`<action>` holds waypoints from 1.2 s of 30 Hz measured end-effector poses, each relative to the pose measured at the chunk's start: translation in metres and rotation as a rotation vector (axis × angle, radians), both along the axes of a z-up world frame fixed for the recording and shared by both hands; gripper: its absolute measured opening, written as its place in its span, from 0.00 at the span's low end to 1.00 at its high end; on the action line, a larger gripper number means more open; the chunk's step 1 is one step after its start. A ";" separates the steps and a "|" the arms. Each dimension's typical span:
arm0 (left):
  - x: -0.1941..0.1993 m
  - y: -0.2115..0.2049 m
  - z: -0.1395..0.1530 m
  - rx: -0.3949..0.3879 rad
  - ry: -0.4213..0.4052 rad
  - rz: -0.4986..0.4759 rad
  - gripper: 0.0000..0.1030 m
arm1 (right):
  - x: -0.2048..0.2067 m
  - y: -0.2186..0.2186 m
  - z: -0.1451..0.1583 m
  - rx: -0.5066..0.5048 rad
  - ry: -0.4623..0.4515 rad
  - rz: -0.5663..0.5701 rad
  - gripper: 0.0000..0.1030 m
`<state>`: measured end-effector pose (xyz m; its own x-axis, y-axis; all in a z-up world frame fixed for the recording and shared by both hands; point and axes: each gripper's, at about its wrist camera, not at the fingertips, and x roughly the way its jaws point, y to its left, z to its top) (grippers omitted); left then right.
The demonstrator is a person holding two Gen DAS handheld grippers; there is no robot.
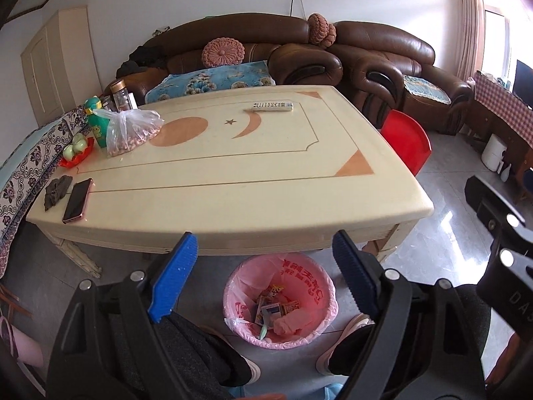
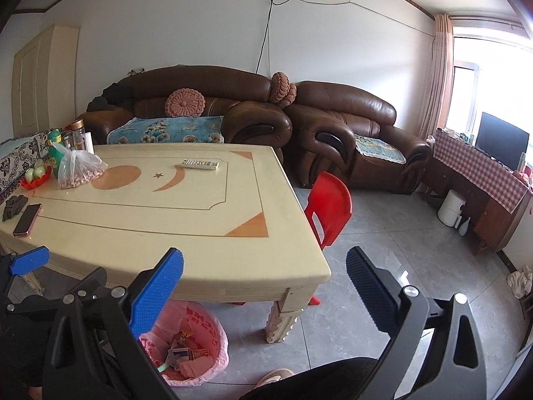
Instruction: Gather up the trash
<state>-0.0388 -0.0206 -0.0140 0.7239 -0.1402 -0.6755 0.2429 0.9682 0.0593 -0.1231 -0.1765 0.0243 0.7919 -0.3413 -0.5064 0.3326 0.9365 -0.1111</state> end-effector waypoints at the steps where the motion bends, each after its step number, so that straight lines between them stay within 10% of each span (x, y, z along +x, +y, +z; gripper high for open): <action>1: 0.000 0.001 0.000 0.001 -0.002 0.004 0.79 | 0.000 0.001 0.000 -0.002 0.004 0.002 0.93; 36: 0.000 0.005 0.001 0.001 -0.007 0.015 0.79 | 0.006 0.005 -0.005 -0.002 0.028 0.020 0.93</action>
<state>-0.0388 -0.0155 -0.0128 0.7307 -0.1287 -0.6705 0.2275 0.9718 0.0615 -0.1173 -0.1714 0.0191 0.7840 -0.3263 -0.5281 0.3104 0.9428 -0.1218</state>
